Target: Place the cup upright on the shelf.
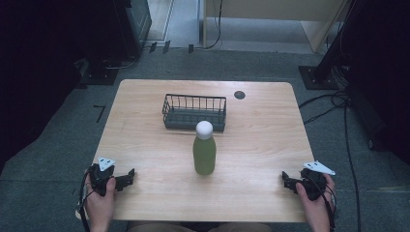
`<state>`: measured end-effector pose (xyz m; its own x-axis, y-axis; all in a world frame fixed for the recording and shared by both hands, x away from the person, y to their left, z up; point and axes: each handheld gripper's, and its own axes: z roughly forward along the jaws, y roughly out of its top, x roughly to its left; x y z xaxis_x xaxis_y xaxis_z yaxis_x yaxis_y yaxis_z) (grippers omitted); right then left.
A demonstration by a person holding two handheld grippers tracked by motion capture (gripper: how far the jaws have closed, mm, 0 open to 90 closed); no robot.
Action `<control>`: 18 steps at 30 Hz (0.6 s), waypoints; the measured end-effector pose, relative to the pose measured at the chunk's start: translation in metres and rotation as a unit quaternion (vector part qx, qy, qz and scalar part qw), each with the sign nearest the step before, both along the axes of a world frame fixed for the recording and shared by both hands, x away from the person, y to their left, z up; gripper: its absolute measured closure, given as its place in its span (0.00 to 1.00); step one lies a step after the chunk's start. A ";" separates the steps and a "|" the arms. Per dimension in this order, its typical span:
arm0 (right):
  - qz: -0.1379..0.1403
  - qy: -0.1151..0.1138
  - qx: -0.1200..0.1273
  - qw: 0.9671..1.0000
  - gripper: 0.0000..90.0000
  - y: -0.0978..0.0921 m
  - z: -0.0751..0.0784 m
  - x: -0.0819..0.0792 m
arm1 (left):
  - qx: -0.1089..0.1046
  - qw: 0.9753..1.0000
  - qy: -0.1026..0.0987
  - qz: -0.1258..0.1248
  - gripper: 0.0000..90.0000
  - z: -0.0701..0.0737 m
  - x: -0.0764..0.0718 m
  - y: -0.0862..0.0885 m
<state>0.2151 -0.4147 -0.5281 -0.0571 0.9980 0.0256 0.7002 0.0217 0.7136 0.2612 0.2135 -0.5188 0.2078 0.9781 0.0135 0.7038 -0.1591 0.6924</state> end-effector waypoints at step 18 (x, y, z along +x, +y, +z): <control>0.022 -0.006 0.029 0.999 0.00 0.022 0.014 -0.003 | 0.001 1.000 0.000 0.023 0.01 0.000 -0.001 -0.005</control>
<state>0.2119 -0.3927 -0.5138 -0.1019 0.9913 0.0828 0.6910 0.0107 0.7228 0.2605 0.2089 -0.5187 0.1623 0.9866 0.0157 0.7101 -0.1278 0.6924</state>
